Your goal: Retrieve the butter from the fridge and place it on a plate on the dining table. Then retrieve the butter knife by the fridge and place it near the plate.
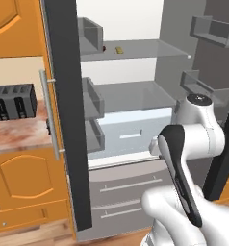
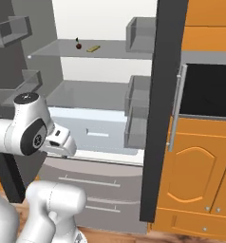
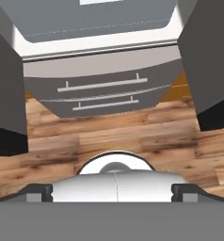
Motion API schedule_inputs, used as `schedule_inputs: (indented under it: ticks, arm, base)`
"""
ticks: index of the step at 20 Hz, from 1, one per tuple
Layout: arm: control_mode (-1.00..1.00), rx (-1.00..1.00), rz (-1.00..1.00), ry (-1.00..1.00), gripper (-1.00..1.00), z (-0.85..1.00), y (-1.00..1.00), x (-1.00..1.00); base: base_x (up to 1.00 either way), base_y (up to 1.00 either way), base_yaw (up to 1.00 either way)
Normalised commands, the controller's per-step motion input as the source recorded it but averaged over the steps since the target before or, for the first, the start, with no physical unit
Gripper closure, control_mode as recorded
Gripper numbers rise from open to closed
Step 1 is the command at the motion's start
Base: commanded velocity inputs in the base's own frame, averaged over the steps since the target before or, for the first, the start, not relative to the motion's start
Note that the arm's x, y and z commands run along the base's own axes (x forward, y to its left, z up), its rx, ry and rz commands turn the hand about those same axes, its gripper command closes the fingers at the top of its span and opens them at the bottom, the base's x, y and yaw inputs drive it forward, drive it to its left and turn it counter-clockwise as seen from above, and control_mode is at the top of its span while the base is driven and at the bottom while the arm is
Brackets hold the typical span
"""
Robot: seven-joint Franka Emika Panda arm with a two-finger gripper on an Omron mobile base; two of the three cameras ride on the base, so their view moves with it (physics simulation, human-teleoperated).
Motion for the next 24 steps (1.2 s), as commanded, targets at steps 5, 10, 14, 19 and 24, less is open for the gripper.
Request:
schedule_inputs:
  ticks: [5,10,14,19,24]
  arm:
    - [1.0,0.0,0.0,0.0,-1.0,0.0,0.0,0.0]
    - [1.0,0.0,0.0,0.0,-1.0,0.0,0.0,0.0]
    - [1.0,0.0,0.0,0.0,-1.0,0.0,0.0,0.0]
    - [1.0,0.0,0.0,0.0,-1.0,0.0,0.0,0.0]
    - [1.0,0.0,0.0,0.0,-1.0,0.0,0.0,0.0]
  base:
    - [0.33,-0.23,0.0]
    - [0.28,-0.29,0.0]
    - [0.52,0.01,-0.06]
    - [0.78,0.03,-0.04]
    - [0.68,0.18,0.01]
